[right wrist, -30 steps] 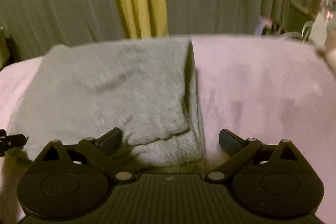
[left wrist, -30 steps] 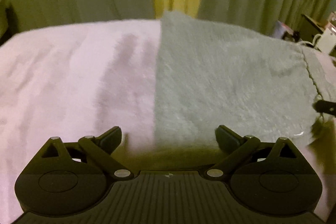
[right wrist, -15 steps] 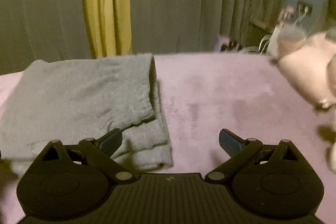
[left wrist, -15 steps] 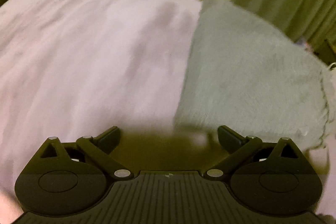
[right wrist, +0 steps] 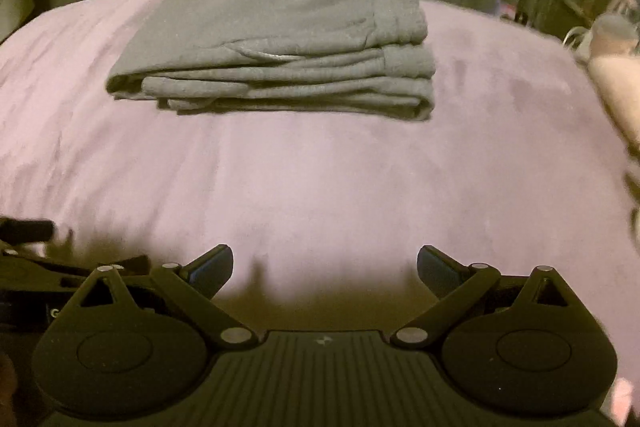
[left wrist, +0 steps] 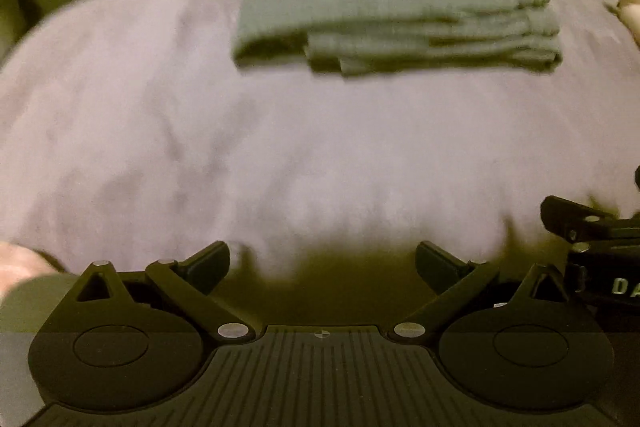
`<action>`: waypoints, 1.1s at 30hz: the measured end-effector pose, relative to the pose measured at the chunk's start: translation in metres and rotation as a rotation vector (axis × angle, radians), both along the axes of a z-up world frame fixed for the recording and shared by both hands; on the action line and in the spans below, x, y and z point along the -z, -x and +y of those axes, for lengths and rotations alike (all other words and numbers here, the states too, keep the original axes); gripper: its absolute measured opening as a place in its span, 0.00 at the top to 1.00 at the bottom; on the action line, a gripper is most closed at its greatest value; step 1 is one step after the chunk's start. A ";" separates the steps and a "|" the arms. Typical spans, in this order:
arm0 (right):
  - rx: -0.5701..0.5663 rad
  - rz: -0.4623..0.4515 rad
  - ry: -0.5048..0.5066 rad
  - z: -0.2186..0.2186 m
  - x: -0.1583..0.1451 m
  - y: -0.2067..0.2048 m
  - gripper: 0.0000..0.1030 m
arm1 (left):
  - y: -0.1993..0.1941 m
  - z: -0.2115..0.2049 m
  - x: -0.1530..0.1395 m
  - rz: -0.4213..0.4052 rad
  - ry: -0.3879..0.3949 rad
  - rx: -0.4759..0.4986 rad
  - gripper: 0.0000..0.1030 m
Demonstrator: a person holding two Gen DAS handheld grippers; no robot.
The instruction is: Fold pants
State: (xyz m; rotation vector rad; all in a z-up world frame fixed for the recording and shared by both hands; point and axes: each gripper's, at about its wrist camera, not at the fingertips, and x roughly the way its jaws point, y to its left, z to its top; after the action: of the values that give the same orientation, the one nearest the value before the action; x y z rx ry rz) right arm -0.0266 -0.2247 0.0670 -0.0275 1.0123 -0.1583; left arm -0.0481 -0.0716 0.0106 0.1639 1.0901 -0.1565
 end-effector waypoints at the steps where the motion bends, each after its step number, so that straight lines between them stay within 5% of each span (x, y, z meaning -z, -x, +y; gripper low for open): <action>1: -0.010 -0.022 0.029 0.004 -0.003 0.004 0.04 | 0.003 0.000 -0.006 -0.039 -0.002 -0.009 0.01; 5: -0.023 -0.031 0.164 0.019 -0.025 0.006 0.04 | -0.003 0.012 -0.041 -0.126 -0.007 -0.091 0.01; 11: 0.004 -0.055 0.121 0.020 -0.055 -0.001 0.04 | -0.012 0.015 -0.076 -0.170 0.044 -0.060 0.01; 17: 0.043 -0.097 0.094 0.006 -0.071 0.000 0.04 | -0.015 0.011 -0.086 -0.134 0.089 -0.035 0.01; 33: 0.094 -0.094 0.016 -0.010 -0.075 -0.003 0.04 | -0.022 -0.002 -0.087 -0.114 0.003 -0.019 0.01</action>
State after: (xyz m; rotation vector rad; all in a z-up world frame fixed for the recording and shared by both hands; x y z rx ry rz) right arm -0.0237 -0.2348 0.1419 0.0129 0.9191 -0.2513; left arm -0.0263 -0.0733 0.0975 0.1575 0.9774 -0.1301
